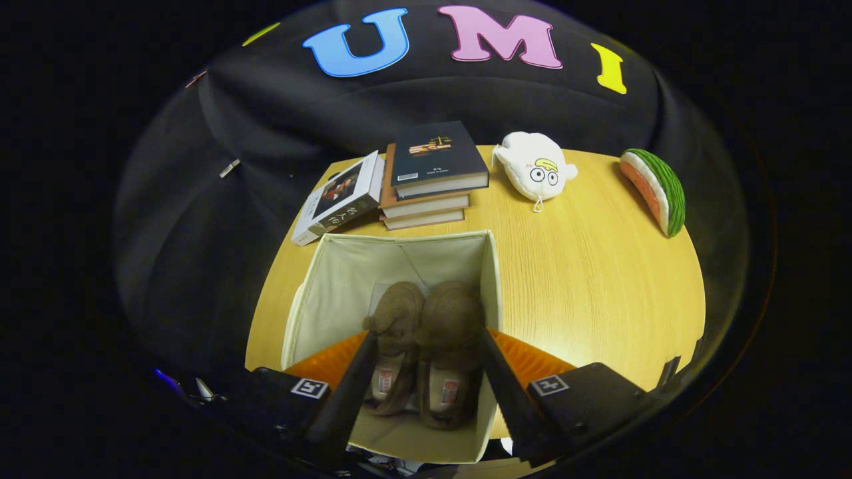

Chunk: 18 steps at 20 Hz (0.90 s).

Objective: Open the storage box then place both shoes into the box .Put the left shoe in first, then the right shoe, with the right side of both shoes facing outward in a uniform manner.

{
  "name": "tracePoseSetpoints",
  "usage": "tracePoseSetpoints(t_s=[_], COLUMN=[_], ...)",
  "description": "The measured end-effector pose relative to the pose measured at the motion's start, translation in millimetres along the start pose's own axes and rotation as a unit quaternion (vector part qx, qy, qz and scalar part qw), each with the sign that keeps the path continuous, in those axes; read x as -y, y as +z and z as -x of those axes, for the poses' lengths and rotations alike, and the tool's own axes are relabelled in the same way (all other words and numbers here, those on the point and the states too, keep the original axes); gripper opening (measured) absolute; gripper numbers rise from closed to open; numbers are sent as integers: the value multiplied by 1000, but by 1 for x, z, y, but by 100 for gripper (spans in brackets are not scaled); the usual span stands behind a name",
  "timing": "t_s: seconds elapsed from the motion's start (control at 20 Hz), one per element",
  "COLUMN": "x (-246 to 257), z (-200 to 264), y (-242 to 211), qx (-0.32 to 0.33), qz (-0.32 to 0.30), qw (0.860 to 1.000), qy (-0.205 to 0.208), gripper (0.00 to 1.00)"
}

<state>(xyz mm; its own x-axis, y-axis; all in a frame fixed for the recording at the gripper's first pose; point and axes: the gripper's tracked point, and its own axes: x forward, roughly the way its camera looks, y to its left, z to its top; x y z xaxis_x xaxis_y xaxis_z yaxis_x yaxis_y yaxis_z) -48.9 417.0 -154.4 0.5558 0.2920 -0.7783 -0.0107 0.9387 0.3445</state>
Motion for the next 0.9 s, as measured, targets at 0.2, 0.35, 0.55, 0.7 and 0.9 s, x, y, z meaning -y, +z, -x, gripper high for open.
tracePoseSetpoints(t_s=[0.2,0.35,0.55,0.7,0.9], x=[-2,0,15,37,79], z=[6,11,18,24,40], y=[2,15,35,57,93], qx=[23,62,97,132,191], qz=[21,40,38,44,57], qw=[999,997,994,990,979], qy=[9,15,11,-4,-35], gripper=[98,99,99,99,99])
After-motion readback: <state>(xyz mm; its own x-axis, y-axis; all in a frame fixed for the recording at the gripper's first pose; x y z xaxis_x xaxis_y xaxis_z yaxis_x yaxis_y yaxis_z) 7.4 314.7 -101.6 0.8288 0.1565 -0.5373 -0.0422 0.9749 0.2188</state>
